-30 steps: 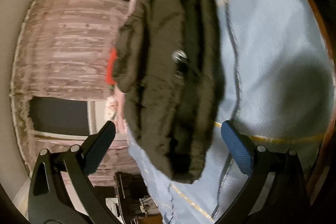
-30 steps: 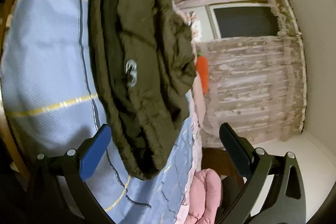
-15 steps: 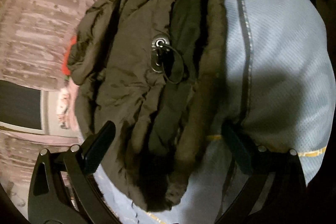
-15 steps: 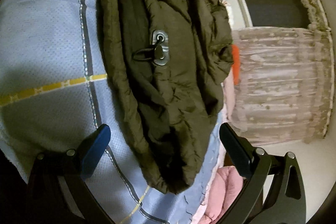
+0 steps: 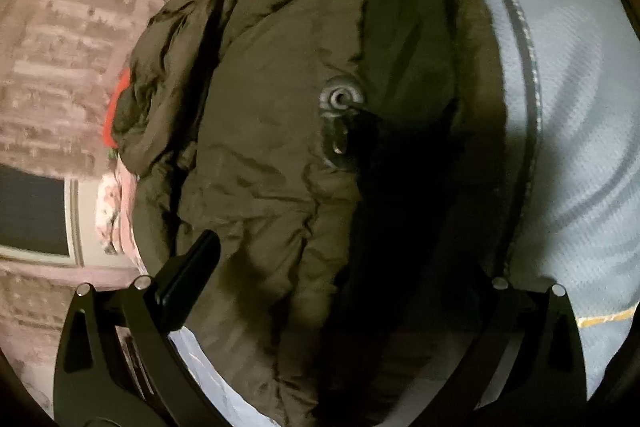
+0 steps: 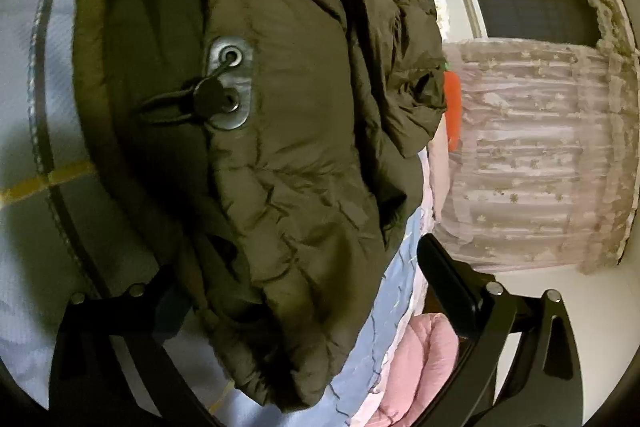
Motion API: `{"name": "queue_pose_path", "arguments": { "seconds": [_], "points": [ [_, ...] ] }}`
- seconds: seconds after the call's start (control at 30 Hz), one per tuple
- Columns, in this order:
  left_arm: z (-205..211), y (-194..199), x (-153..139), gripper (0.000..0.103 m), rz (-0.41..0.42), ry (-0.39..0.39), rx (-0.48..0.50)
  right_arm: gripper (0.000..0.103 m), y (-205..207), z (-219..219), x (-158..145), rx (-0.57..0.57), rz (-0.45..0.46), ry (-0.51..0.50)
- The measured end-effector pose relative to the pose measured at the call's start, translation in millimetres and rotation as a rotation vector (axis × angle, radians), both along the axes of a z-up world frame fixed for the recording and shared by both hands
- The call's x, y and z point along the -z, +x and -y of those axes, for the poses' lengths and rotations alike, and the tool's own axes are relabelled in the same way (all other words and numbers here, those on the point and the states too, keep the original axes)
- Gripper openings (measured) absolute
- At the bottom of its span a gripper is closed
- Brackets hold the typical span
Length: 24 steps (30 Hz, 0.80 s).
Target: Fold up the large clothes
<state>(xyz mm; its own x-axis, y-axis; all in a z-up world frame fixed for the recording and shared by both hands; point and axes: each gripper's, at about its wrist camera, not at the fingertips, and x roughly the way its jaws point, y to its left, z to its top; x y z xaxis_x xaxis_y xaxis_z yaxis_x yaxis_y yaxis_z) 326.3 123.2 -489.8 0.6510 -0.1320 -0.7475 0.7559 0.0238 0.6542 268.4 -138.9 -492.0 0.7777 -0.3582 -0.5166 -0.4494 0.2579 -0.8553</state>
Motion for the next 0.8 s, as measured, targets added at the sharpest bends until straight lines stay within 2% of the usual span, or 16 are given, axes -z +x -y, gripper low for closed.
{"name": "queue_pose_path", "arguments": {
  "seconds": [0.03,0.1,0.13,0.17,0.2,0.23,0.27,0.37,0.43,0.6,0.8],
  "points": [
    [-2,2,-1,0.101,0.003,-0.021,-0.02,0.081,0,0,-1,0.008,0.006,0.007],
    [-5,2,-3,0.096,0.002,-0.048,-0.044,0.037,0,1,-2,0.036,-0.023,0.047],
    [-6,4,-4,0.083,-0.003,-0.056,-0.056,0.03,-1,2,-2,0.048,-0.031,0.057],
    [-8,5,-4,0.062,-0.012,-0.069,-0.083,0.024,-3,2,1,0.054,-0.03,0.058],
    [-8,6,-4,0.048,-0.004,-0.08,-0.107,0.018,-5,2,2,0.055,-0.03,0.06],
    [-8,7,-4,0.029,0.031,-0.087,-0.129,0.016,-7,2,3,0.062,-0.016,0.064],
    [-9,7,-5,0.022,0.045,-0.096,-0.141,0.012,-9,2,1,0.075,0.001,0.078],
    [-8,9,-16,0.013,0.042,-0.158,-0.215,0.01,-8,5,-10,0.113,0.048,0.148],
    [-7,12,-25,0.013,0.04,-0.195,-0.258,0.009,-7,6,-21,0.136,0.078,0.178],
    [-6,20,-63,0.012,0.118,-0.315,-0.352,0.009,2,8,-56,0.172,0.14,0.253],
    [-12,53,-115,0.013,0.147,-0.487,-0.499,0.008,23,17,-110,0.205,0.232,0.351]
  ]
}}
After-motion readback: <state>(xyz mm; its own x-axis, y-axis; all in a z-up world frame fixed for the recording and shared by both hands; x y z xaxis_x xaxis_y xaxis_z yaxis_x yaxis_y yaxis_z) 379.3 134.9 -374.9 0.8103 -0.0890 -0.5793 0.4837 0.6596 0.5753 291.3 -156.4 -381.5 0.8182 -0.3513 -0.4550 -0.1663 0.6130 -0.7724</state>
